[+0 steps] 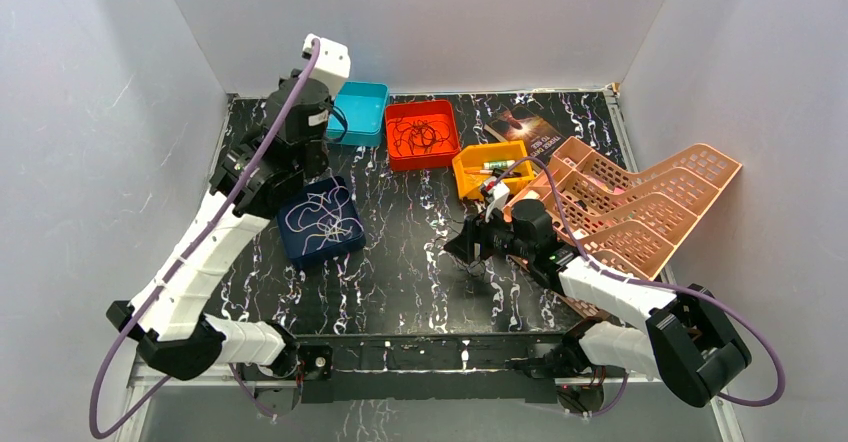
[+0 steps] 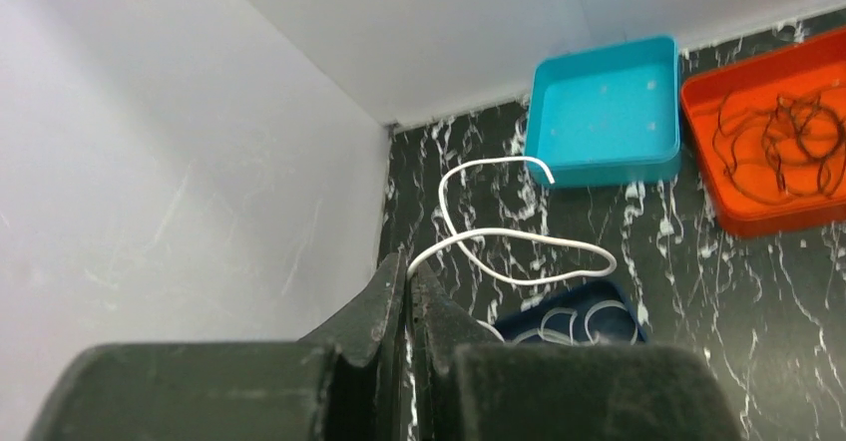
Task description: Untangle the cables
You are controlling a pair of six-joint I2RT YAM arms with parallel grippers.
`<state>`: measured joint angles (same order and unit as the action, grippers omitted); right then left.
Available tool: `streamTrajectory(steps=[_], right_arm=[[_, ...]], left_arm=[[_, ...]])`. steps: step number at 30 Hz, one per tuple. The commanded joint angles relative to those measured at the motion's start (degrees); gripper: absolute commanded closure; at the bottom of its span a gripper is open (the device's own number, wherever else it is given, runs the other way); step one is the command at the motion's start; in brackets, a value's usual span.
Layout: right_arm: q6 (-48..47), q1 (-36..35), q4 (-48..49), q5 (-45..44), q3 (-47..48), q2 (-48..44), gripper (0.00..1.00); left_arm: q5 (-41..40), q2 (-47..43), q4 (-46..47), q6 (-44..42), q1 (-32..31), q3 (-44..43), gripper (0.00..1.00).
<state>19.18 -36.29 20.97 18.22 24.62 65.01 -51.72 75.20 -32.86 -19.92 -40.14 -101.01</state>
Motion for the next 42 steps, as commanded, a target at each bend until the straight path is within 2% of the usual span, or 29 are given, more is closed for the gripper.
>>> streamTrajectory(steps=[1, 6, 8, 17, 20, 26, 32, 42], right_arm=[[-0.48, 0.08, 1.49, 0.80, 2.01, -0.91, 0.31], [-0.54, 0.08, 1.02, 0.91, 1.74, -1.58, 0.31], [-0.61, 0.04, 0.76, 1.08, 1.90, -1.57, 0.31], [-0.25, 0.02, 1.15, 1.31, 1.67, -1.36, 0.31], [-0.04, 0.06, 1.62, 1.93, 1.72, -0.89, 0.31], [-0.18, 0.01, 1.45, 1.87, 1.54, -1.35, 0.31], [-0.15, 0.05, 1.77, 1.79, 0.53, -1.67, 0.31], [-0.58, 0.05, 1.05, 2.00, 1.03, -1.71, 0.30]], left_arm=[[-0.71, -3.96, -5.69, 7.64, 1.60, 5.75, 1.00], [10.99, -5.70, -9.85, 15.25, 10.53, 13.93, 1.00], [13.37, -5.72, -10.32, 16.69, 12.94, 16.77, 1.00], [19.35, -5.26, -12.57, 22.30, 20.05, 24.52, 1.00], [25.18, -3.79, -13.07, 24.93, 22.53, 25.93, 1.00], [31.93, -0.41, -10.64, 27.77, 24.31, 32.94, 1.00], [32.84, 4.55, -7.89, 27.82, 25.00, 35.65, 1.00], [27.38, 11.24, -4.97, 26.15, 26.67, 30.89, 1.00]])
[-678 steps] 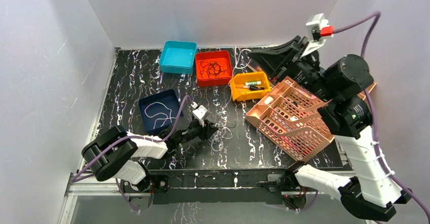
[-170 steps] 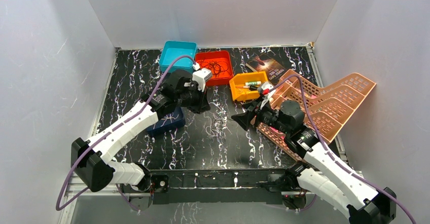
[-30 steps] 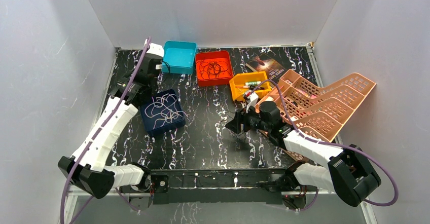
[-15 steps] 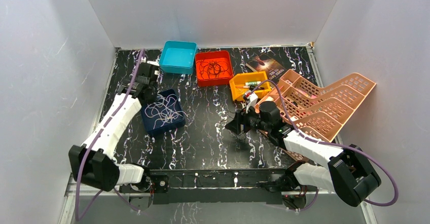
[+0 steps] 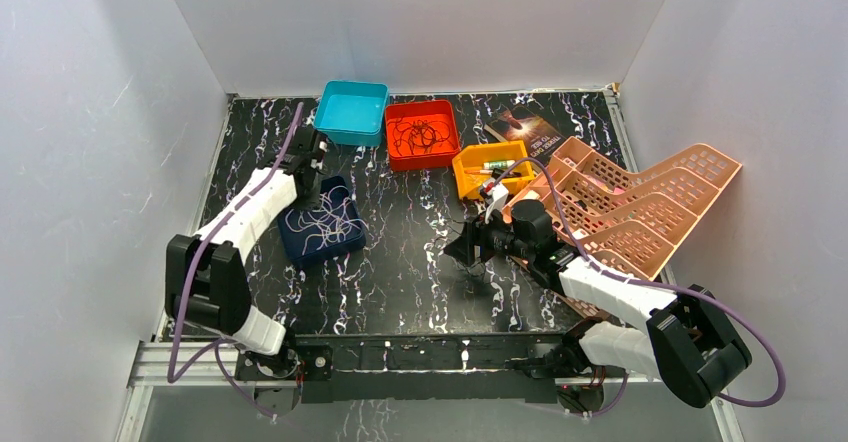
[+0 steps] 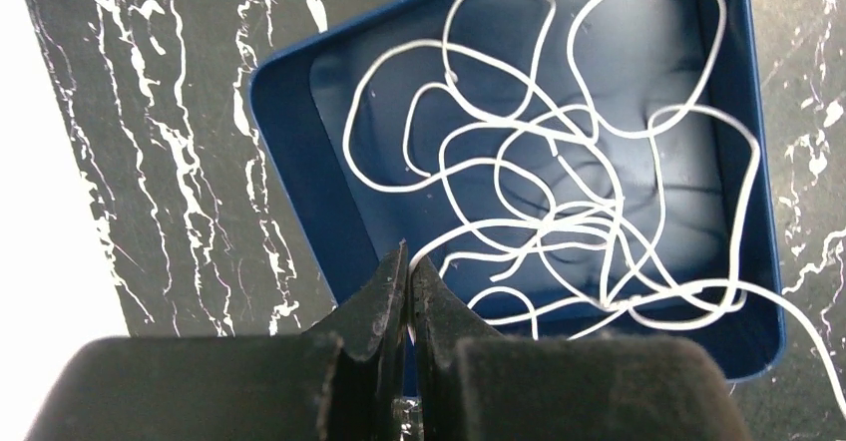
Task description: Untangle the cables
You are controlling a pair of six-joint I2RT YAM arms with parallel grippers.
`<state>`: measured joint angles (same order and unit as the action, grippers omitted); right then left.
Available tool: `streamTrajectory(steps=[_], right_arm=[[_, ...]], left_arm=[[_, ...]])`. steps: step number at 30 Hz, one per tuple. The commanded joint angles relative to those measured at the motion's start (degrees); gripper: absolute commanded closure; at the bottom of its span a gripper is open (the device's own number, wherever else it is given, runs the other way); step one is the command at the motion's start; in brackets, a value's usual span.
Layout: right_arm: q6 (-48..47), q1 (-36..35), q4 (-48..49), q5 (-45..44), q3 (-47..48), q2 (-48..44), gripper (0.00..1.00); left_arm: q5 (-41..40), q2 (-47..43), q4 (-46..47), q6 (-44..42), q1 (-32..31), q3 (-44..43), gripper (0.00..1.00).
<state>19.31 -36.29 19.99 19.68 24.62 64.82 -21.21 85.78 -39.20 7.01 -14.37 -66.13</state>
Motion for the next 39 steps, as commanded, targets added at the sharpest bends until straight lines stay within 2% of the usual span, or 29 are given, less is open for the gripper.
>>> streamTrajectory(steps=[1, 4, 8, 10, 11, 13, 20, 24, 27, 30, 32, 36, 39], right_arm=[[-0.70, 0.06, 1.85, 0.47, 1.04, -1.62, 0.30], [-0.75, 0.03, 1.74, 0.52, 0.95, -1.72, 0.30], [-0.40, 0.05, 2.64, 1.18, 1.30, -0.61, 0.30], [-0.39, 0.03, 2.91, 1.41, 1.48, -0.01, 0.30], [-0.31, 0.03, 3.16, 1.63, 1.48, 0.22, 0.30], [-0.08, 0.05, 3.39, 1.46, 1.17, -0.14, 0.30], [0.21, 0.03, 3.47, 1.32, 0.86, -0.53, 0.30], [0.12, 0.03, 3.50, 1.53, 1.19, -0.12, 0.30], [0.20, -0.01, 3.80, 1.81, 1.26, 0.30, 0.30], [0.44, 0.02, 4.26, 1.91, 1.09, 0.53, 0.30], [0.55, 0.05, 4.49, 2.02, 1.00, 0.61, 0.30], [0.81, 0.07, 4.68, 1.73, 0.70, 0.47, 0.30], [1.04, 0.00, 4.78, 1.93, 0.68, 0.54, 0.30]], left_arm=[[-3.87, 1.08, 1.55, -0.92, 0.92, -4.57, 1.00], [-7.55, 2.05, 2.18, -2.08, 1.34, -5.58, 1.00], [-3.17, 3.19, 2.59, -1.01, 1.30, -1.04, 0.99], [-0.73, 2.75, 2.58, -0.62, 1.35, -0.65, 0.92], [0.03, 1.51, 1.94, -0.49, 1.34, -1.30, 0.79], [0.37, 0.17, 0.76, -0.43, 1.32, -2.25, 0.69], [0.20, -2.96, -2.30, -0.07, 1.33, -4.16, 0.55], [1.51, -5.01, -3.62, 0.04, 1.29, -5.28, 0.49], [8.39, -6.69, -3.49, -0.27, 1.31, -5.59, 0.44], [18.13, -7.11, -3.26, 0.15, 1.04, -5.92, 0.44], [21.90, -7.12, -2.50, 1.29, -0.78, -5.47, 0.43], [19.56, -9.05, -0.10, 3.25, -6.84, -3.31, 0.40], [17.35, -8.15, 1.28, 3.79, -9.16, -1.55, 0.39]])
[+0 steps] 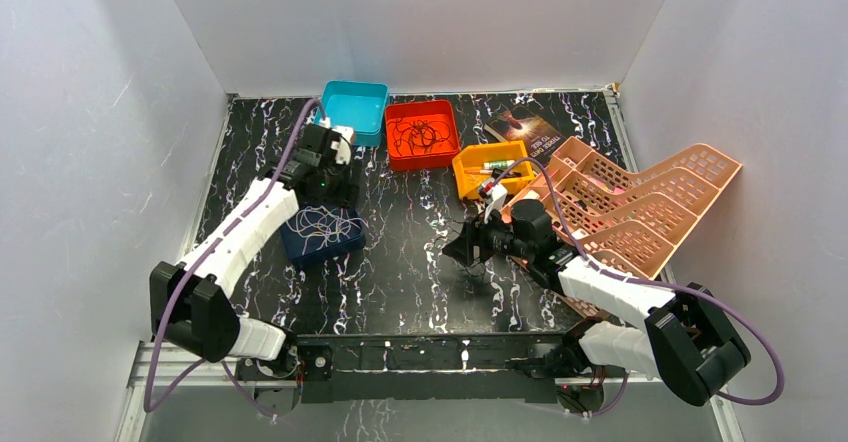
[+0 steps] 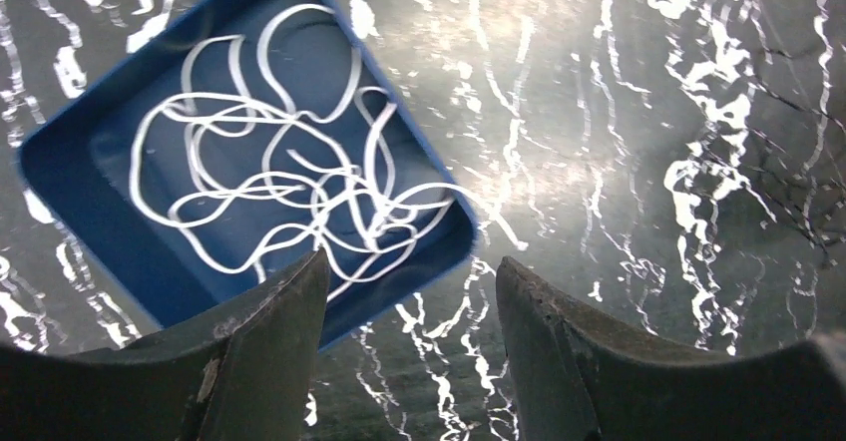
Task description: Untangle the cables
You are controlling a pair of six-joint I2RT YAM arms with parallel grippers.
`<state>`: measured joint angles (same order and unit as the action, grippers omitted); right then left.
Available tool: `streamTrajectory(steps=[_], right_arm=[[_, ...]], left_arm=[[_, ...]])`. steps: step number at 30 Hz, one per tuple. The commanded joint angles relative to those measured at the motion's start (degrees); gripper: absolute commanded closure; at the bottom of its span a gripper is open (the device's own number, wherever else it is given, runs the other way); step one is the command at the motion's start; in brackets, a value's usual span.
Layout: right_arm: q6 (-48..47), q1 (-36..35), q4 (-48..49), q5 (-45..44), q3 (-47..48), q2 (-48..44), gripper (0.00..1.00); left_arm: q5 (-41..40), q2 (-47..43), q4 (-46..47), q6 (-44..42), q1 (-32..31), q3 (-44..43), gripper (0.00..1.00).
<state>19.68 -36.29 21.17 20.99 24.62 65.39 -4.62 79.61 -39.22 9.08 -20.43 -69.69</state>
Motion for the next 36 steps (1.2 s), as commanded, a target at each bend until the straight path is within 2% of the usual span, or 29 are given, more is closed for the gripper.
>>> streamTrajectory(steps=[1, 7, 12, 20, 26, 27, 31, 34, 36], right_arm=[[0.65, 0.06, 3.61, 0.63, 0.69, -0.12, 0.30], [0.59, 0.06, 3.17, 0.42, 0.60, -0.55, 0.30], [0.54, -0.01, 2.98, 0.41, 0.69, -0.64, 0.30], [0.36, 0.00, 2.42, -0.22, 0.34, -1.28, 0.30], [0.59, 0.03, 3.02, 0.28, 0.64, -0.60, 0.30], [0.58, 0.04, 3.09, 0.57, 1.01, -0.03, 0.30], [0.45, 0.04, 3.36, 0.97, 1.35, 0.60, 0.30], [0.61, 0.04, 3.62, 1.14, 1.39, 0.96, 0.30], [0.65, 0.07, 3.70, 1.19, 1.43, 0.99, 0.30]], left_arm=[[-0.07, -1.64, 1.79, 1.73, -3.27, 2.67, 0.39], [-5.27, 1.93, 3.98, 0.41, -3.39, 4.88, 0.39], [-7.97, 4.40, 5.38, -0.16, -3.41, 6.16, 0.44], [-15.79, 5.58, 4.29, -1.45, -3.39, 6.50, 0.80], [-23.30, 6.83, 1.37, -2.45, -3.02, 6.45, 1.00], [-27.75, 7.37, -0.12, -2.33, -2.14, 6.65, 1.00], [-29.93, 7.16, -1.29, -1.73, -0.71, 6.30, 1.00], [-25.52, 5.99, -0.72, -1.87, -0.58, 5.82, 1.00], [-21.57, 4.25, -0.13, -1.66, -0.59, 5.58, 0.90]])
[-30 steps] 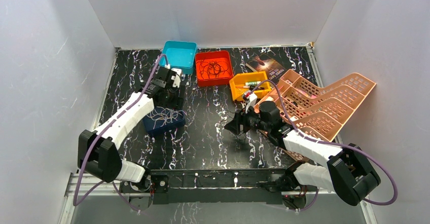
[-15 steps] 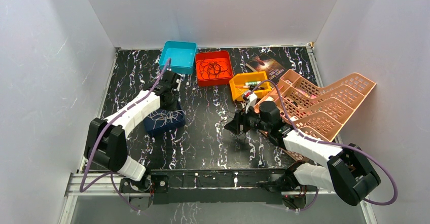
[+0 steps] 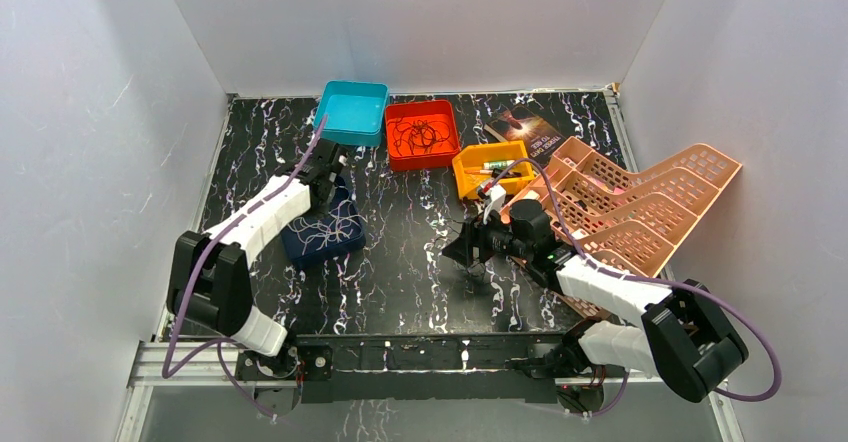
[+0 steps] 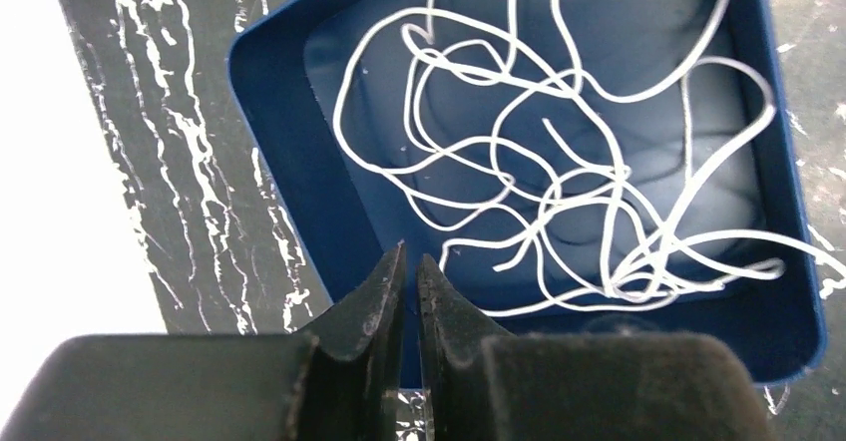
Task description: Untangle the cables
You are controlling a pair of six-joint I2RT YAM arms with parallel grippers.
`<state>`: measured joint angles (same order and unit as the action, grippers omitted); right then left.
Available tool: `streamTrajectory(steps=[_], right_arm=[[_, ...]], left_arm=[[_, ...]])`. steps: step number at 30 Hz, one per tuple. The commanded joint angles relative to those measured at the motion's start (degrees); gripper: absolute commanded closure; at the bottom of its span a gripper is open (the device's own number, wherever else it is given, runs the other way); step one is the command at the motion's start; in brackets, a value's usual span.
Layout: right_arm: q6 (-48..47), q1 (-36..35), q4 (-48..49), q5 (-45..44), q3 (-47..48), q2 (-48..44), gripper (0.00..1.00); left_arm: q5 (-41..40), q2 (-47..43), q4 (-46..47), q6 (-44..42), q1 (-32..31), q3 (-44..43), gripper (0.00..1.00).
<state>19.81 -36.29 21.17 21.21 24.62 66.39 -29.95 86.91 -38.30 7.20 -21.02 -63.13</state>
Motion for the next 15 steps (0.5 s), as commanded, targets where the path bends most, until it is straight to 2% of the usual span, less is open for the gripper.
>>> streamTrajectory(steps=[1, 3, 8, 11, 15], right_arm=[[0.50, 0.03, 3.63, 1.00, 1.41, -0.05, 0.30], [0.58, -0.04, 3.58, 0.87, 1.25, -0.32, 0.30], [0.67, -0.02, 3.72, 0.82, 0.87, -0.54, 0.30], [0.72, -0.07, 3.51, 0.80, 0.89, -0.69, 0.30], [0.72, -0.04, 3.39, 0.38, 0.62, -1.24, 0.30]], left_arm=[[5.38, -4.04, -0.73, 0.45, 0.01, -1.09, 0.83], [8.32, -6.49, -0.21, 1.23, 0.01, -1.24, 0.68], [17.87, -12.80, 4.26, 2.39, 0.01, 0.04, 0.49], [22.36, -13.65, 7.05, 3.03, 0.05, 1.25, 0.44], [26.22, -10.55, 9.39, 2.85, 0.01, 2.74, 0.42]])
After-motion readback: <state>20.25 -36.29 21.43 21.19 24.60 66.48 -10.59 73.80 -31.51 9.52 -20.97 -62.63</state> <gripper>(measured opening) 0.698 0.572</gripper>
